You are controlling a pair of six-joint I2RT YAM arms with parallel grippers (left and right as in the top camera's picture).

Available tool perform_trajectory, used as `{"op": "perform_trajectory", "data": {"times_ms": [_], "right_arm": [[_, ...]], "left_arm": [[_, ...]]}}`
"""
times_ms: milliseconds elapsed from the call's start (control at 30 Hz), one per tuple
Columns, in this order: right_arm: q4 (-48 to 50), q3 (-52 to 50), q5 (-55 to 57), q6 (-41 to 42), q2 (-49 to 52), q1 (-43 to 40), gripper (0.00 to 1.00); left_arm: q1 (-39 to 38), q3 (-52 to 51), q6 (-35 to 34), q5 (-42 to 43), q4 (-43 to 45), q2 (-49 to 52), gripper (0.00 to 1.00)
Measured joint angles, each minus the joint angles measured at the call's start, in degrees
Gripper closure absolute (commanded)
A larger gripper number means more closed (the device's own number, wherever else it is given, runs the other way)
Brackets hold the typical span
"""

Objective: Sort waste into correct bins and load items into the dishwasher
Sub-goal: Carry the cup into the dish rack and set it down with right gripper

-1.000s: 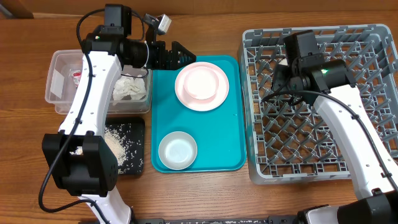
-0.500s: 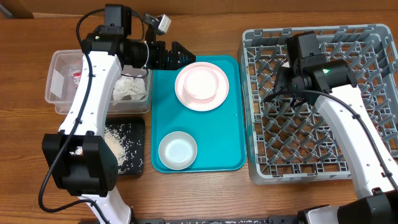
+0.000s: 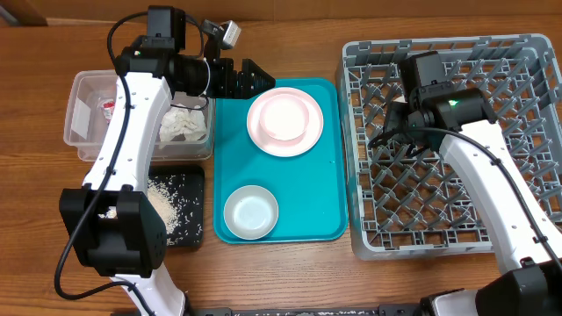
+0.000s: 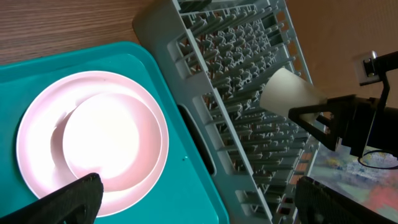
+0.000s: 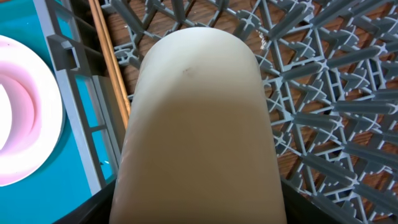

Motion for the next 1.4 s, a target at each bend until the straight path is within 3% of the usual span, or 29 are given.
{"op": "perform_trajectory", "data": {"times_ms": [767, 1200, 1400], "right_arm": [[1.22, -0.17, -8.48, 0.02, 0.0, 0.0, 0.46], [4.76, -5.35, -8.85, -0.02, 0.09, 0.0, 0.45], [4.44, -5.38, -8.94, 0.0, 0.09, 0.0, 0.27]], "left_arm": [[0.0, 0.0, 0.0, -0.37, -0.04, 0.0, 0.0], [0.0, 0.0, 0.0, -0.39, -0.15, 0.0, 0.0], [0.0, 0.0, 0.0, -0.39, -0.17, 0.0, 0.0]]}}
